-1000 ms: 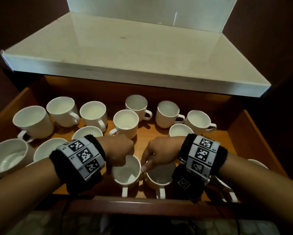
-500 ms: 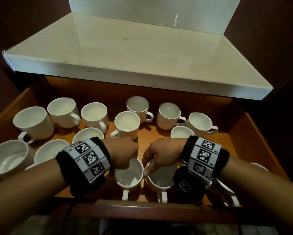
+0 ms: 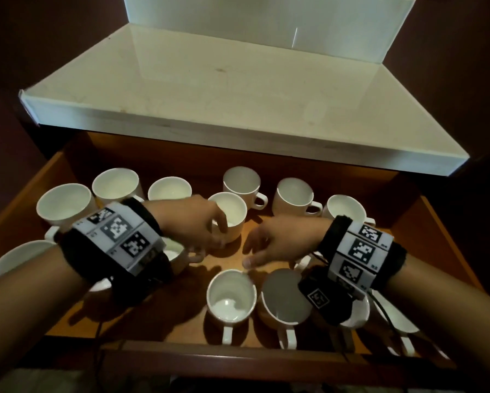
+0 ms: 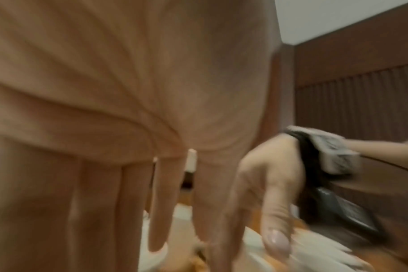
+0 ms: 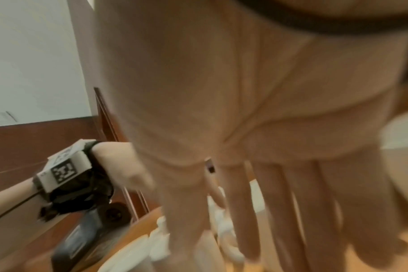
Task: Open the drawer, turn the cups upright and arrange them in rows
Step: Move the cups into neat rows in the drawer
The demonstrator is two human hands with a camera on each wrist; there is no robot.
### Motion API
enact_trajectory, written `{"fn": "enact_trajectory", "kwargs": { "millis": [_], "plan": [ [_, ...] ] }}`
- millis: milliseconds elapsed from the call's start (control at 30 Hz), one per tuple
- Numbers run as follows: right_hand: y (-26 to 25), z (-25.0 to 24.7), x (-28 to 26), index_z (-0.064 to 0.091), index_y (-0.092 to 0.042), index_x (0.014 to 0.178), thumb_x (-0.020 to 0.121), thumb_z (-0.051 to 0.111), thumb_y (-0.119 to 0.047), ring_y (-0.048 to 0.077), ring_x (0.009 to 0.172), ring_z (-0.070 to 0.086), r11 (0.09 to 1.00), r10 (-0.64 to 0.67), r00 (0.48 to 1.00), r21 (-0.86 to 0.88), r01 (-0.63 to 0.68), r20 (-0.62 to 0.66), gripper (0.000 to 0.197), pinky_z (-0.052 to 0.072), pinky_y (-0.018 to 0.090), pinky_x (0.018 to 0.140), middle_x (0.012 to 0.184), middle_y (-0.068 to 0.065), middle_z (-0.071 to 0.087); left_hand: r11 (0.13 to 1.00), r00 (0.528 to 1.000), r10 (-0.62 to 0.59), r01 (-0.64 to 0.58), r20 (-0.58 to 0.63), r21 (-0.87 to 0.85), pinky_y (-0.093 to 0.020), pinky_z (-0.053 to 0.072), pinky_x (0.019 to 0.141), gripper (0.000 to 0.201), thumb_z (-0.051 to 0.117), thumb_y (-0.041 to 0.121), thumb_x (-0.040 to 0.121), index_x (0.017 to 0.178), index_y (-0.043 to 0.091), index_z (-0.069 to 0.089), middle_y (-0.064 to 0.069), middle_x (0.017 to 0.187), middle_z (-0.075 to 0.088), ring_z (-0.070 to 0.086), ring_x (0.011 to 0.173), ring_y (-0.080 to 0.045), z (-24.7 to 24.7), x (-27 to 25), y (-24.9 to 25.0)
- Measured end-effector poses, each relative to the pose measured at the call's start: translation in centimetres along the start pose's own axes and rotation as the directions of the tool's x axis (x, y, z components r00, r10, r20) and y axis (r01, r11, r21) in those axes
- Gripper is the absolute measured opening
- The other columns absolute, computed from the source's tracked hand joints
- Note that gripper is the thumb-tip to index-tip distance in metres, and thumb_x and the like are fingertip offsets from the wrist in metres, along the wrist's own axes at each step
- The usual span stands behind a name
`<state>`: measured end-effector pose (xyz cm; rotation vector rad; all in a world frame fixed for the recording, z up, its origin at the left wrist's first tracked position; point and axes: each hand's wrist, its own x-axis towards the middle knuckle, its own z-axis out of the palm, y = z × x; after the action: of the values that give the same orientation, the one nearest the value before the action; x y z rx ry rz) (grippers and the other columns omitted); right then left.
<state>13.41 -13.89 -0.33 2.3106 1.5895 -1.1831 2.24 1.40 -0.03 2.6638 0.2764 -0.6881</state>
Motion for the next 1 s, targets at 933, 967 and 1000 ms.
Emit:
{"fn": "enact_trajectory", "kwargs": {
  "millis": [933,967,1000],
  "plan": [
    [-6.8,2.6,3.2,0.069,-0.026,0.119,0.091,0.06,-0.044,0.005,0.1,0.047,0.997,0.001,1.0,-0.074,-0.001,-0.004,0.034,0.035,0.019,0.081,0.112,-0.012,0.061,0.963,0.988,0.131,-0.108,-0.078,0.249,-0.03,0.049,0.084,0.037,0.069,0.04,0.083,0.114,0.019,0.07,0.0,0.11,0.069,0.064,0.101,-0.021,3.8,-0.9,-5.3],
    [-6.8,2.7,3.3,0.07,-0.025,0.117,0.091,0.061,-0.044,0.005,0.099,0.047,0.998,0.002,1.0,-0.057,-0.003,-0.004,0.033,0.036,0.017,0.077,0.108,-0.012,0.061,0.961,0.99,0.126,-0.104,-0.07,0.255,-0.03,0.049,0.082,0.033,0.067,0.04,0.084,0.109,0.018,0.071,-0.003,0.107,0.07,0.064,0.099,-0.022,4.0,-1.1,-5.5],
    [-6.8,2.7,3.3,0.071,-0.024,0.115,0.091,0.061,-0.043,0.004,0.097,0.047,0.999,0.002,1.0,-0.042,-0.002,-0.007,0.032,0.036,0.015,0.074,0.103,-0.014,0.058,0.957,0.989,0.13,-0.106,-0.071,0.27,-0.031,0.047,0.08,0.028,0.065,0.038,0.086,0.103,0.017,0.073,-0.005,0.104,0.071,0.064,0.098,-0.023,4.2,-1.4,-5.8]
  ]
}}
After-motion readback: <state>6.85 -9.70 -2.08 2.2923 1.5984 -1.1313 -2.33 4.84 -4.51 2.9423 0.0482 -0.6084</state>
